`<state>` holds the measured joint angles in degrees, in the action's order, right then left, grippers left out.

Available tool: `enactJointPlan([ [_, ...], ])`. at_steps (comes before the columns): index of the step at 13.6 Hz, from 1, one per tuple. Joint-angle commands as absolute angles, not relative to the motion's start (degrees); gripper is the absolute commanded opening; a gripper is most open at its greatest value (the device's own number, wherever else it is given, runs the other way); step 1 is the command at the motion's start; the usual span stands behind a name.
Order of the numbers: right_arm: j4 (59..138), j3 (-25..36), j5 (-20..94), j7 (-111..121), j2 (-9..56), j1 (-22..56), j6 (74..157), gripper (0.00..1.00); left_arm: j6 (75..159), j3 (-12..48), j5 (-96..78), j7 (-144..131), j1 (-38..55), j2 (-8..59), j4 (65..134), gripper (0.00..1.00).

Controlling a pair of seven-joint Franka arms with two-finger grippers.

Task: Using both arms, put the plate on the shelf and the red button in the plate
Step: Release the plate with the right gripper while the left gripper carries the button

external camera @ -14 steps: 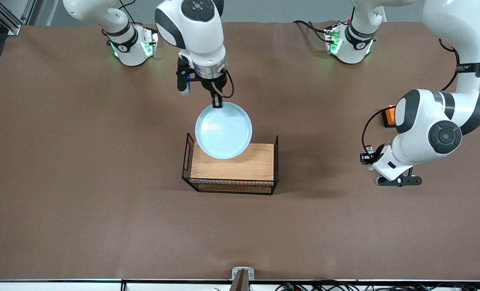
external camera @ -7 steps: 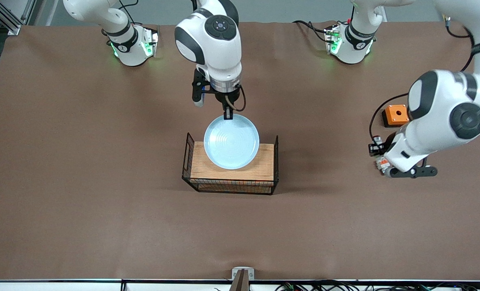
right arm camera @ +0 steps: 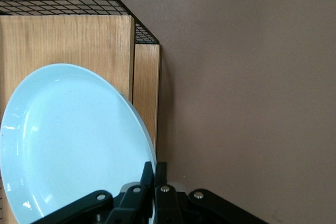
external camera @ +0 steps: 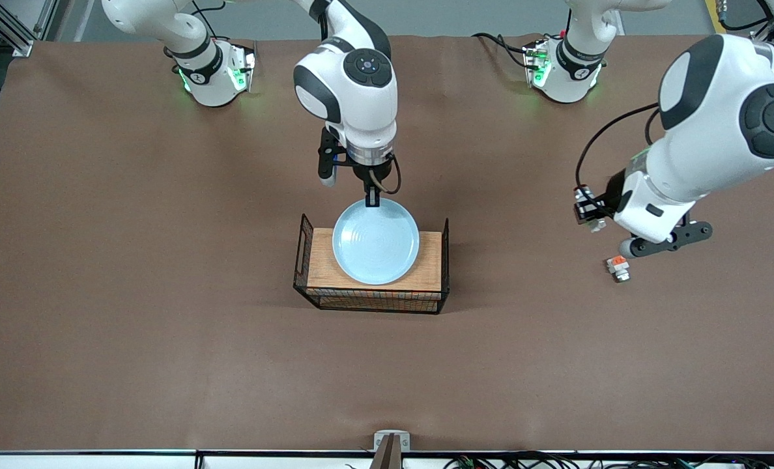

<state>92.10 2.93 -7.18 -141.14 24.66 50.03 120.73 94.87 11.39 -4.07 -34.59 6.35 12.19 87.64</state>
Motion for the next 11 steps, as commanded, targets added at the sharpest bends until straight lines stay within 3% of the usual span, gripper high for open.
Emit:
enactJointPlan([
  [1, 90.4, 3.5, -9.0, -143.3, 25.9, 50.6, 120.6, 0.00, 93.3, 13.5, -5.1, -43.6, 6.7, 13.6, 83.9, 0.22],
  [6, 89.9, 3.5, -9.8, -143.3, 27.1, 50.3, 120.7, 0.04, 93.4, 14.2, -5.2, -59.3, 9.8, 15.1, 82.2, 0.22],
  [7, 89.8, 3.5, -9.8, -143.3, 27.1, 50.2, 120.7, 0.11, 93.5, 14.2, -5.3, -61.8, 10.1, 15.3, 81.6, 0.22],
  [9, 89.1, 3.5, -9.7, -142.9, 27.2, 49.9, 120.7, 0.44, 93.9, 14.2, -6.0, -65.5, 10.6, 15.6, 81.1, 0.22],
  [11, 87.1, 3.5, -9.7, -143.0, 28.6, 49.7, 120.6, 0.53, 94.0, 14.2, -6.0, -67.4, 11.2, 15.7, 81.1, 0.22],
])
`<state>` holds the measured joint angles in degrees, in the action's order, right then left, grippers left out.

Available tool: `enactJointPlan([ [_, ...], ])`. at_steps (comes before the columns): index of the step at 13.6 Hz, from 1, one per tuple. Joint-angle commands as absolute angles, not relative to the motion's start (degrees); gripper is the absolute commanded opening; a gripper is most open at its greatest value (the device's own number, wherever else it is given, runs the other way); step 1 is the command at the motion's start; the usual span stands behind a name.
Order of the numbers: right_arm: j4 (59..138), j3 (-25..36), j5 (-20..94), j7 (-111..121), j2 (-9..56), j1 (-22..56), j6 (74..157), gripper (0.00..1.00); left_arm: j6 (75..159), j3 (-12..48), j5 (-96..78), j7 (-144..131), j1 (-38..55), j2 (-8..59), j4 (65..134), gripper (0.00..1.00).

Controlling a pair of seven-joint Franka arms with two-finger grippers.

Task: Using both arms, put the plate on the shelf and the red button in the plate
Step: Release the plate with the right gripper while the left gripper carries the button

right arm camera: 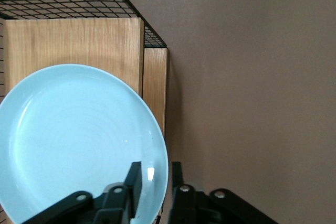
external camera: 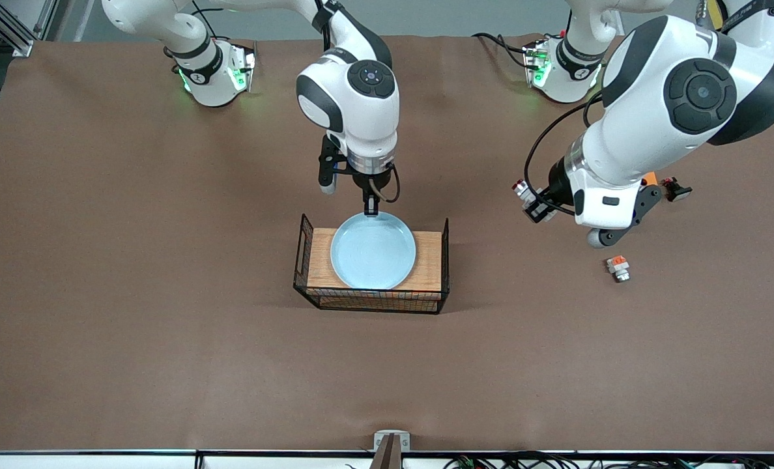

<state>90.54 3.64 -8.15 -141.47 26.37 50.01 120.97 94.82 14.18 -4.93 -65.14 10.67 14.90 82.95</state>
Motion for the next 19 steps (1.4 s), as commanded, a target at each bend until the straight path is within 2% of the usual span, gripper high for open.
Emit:
enactJointPlan([
  [1, 86.7, 3.5, -9.5, -142.9, 29.1, 49.4, 120.6, 0.64, 94.4, 14.2, -6.0, -68.3, 11.8, 15.8, 81.1, 0.22],
  [2, 86.6, 3.5, -9.5, -142.7, 29.3, 49.3, 120.5, 0.82, 95.0, 14.2, -6.1, -70.3, 11.9, 16.1, 81.1, 0.22],
  [3, 86.6, 3.5, -9.5, -142.7, 29.3, 49.2, 120.2, 0.97, 96.2, 14.2, -6.1, -73.0, 12.6, 16.2, 81.1, 0.22],
  [5, 86.0, 3.4, -8.8, -140.8, 29.0, 48.3, 119.7, 0.99, 97.9, 14.2, -6.1, -78.5, 14.1, 16.9, 81.1, 0.22],
  [8, 84.3, 3.2, -5.5, -122.6, 28.7, 47.6, 114.7, 1.00, 98.8, 14.2, -6.1, -82.6, 14.8, 17.7, 81.1, 0.22],
  [10, 80.5, 3.3, -0.4, -105.1, 28.3, 45.5, 106.1, 1.00, 99.1, 14.2, -6.1, -87.2, 15.3, 17.8, 81.1, 0.22],
  [12, 75.9, 3.5, -0.2, -89.8, 28.2, 43.3, 95.8, 1.00, 99.9, 14.2, -6.1, -91.8, 15.6, 17.9, 81.1, 0.21],
  [14, 72.1, 3.5, 0.0, -77.9, 28.0, 39.5, 89.2, 1.00, 100.9, 14.2, -6.1, -93.9, 16.5, 18.5, 81.1, 0.21],
  [19, 72.4, 3.6, 1.4, -39.3, 21.5, 26.0, 82.7, 1.00, 108.7, 14.1, -5.9, -109.5, 21.3, 21.2, 80.7, 0.21],
])
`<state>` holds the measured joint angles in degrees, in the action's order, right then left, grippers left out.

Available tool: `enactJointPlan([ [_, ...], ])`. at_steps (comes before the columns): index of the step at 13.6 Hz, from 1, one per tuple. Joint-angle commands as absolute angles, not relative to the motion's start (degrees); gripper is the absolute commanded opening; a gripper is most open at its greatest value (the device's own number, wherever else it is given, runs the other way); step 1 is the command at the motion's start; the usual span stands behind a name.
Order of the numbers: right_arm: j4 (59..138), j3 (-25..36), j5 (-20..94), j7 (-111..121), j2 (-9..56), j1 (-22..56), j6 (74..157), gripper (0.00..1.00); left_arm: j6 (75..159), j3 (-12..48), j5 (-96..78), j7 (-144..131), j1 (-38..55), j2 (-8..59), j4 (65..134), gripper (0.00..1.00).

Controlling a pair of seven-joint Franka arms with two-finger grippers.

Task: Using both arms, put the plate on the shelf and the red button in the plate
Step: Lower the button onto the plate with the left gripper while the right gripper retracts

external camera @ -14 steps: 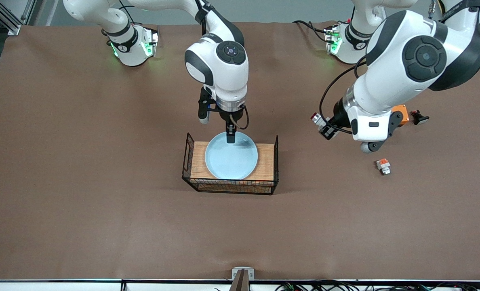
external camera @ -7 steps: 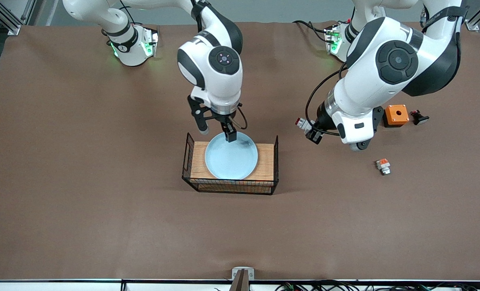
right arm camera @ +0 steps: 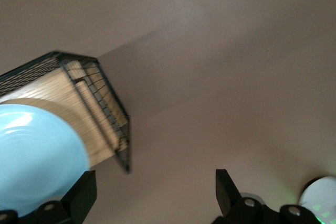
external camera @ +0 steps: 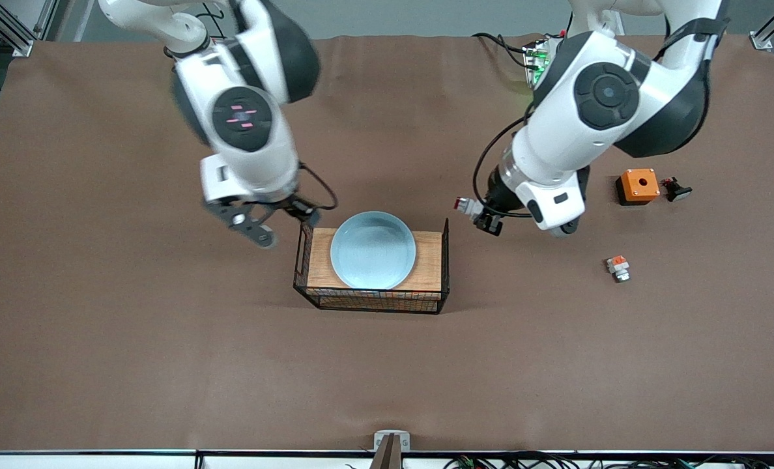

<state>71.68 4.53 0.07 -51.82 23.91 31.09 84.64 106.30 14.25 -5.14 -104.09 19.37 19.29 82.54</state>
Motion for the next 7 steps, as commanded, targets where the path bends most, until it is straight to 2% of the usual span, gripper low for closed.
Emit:
enactJointPlan([
  [1, 73.3, 3.5, 1.3, -32.3, 20.2, 22.4, 82.4, 1.00, 109.7, 14.0, -5.8, -112.4, 22.5, 22.6, 79.5, 0.21],
  [4, 74.4, 3.7, 1.1, -13.8, 17.6, 14.4, 81.6, 1.00, 110.8, 13.4, -5.5, -120.7, 25.8, 27.7, 75.2, 0.21],
  [7, 74.4, 3.7, 1.0, -1.1, 15.7, 5.8, 80.0, 1.00, 115.5, 12.6, -5.1, -125.8, 28.7, 30.3, 75.0, 0.21],
])
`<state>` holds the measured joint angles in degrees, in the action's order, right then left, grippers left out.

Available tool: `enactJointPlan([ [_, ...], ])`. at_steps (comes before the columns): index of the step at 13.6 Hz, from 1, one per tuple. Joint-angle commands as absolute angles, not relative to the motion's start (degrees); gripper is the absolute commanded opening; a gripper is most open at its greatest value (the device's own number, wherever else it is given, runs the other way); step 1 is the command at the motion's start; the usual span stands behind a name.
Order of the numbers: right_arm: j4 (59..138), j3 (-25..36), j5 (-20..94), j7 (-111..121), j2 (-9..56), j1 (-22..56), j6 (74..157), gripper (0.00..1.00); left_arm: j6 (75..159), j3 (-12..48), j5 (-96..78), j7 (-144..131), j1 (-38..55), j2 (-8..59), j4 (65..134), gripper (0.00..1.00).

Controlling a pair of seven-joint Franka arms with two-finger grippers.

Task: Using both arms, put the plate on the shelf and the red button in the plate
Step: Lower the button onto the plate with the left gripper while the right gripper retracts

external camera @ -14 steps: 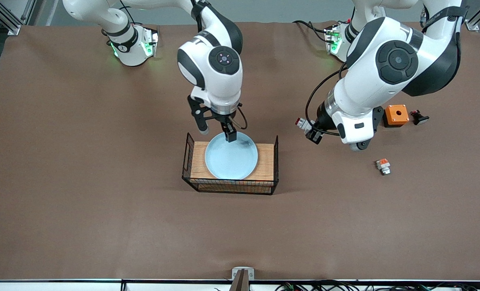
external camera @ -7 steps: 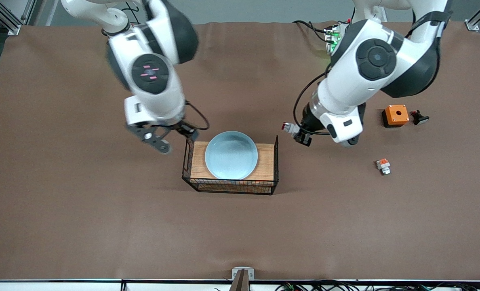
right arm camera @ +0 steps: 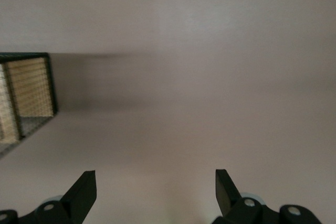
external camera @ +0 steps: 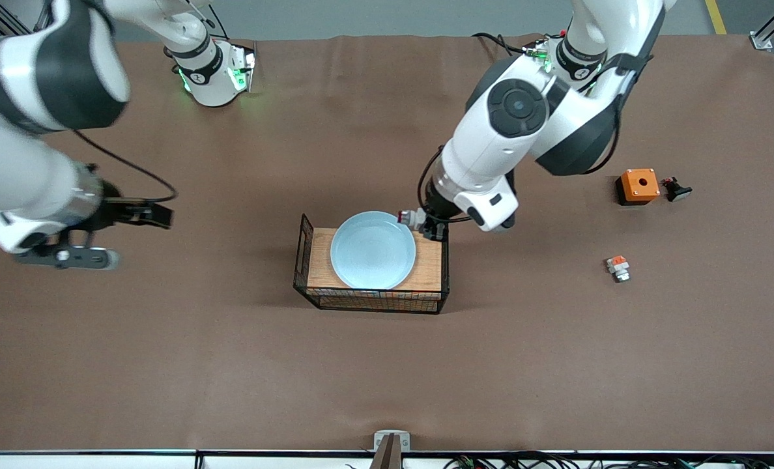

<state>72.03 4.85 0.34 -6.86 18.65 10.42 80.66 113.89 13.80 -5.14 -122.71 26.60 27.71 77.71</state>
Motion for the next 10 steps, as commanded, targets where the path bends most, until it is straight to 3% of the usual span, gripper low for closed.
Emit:
enactJointPlan([
  [1, 74.4, 3.7, 0.5, 0.2, 15.2, 4.3, 79.0, 1.00, 117.0, 12.6, -4.7, -126.8, 29.3, 31.1, 74.9, 0.21],
  [4, 74.3, 4.0, -1.7, 1.4, 13.5, 1.3, 77.3, 1.00, 120.0, 11.9, -4.0, -127.6, 31.7, 35.5, 71.9, 0.21],
  [8, 73.9, 4.2, -4.6, 2.7, 13.5, 0.5, 77.3, 1.00, 123.0, -1.8, -4.1, -130.0, 44.0, 39.6, 70.0, 0.21],
  [10, 73.7, 4.0, -4.0, 2.7, 13.6, -0.2, 77.3, 1.00, 124.1, -3.6, -4.2, -130.0, 45.4, 40.9, 70.0, 0.21],
])
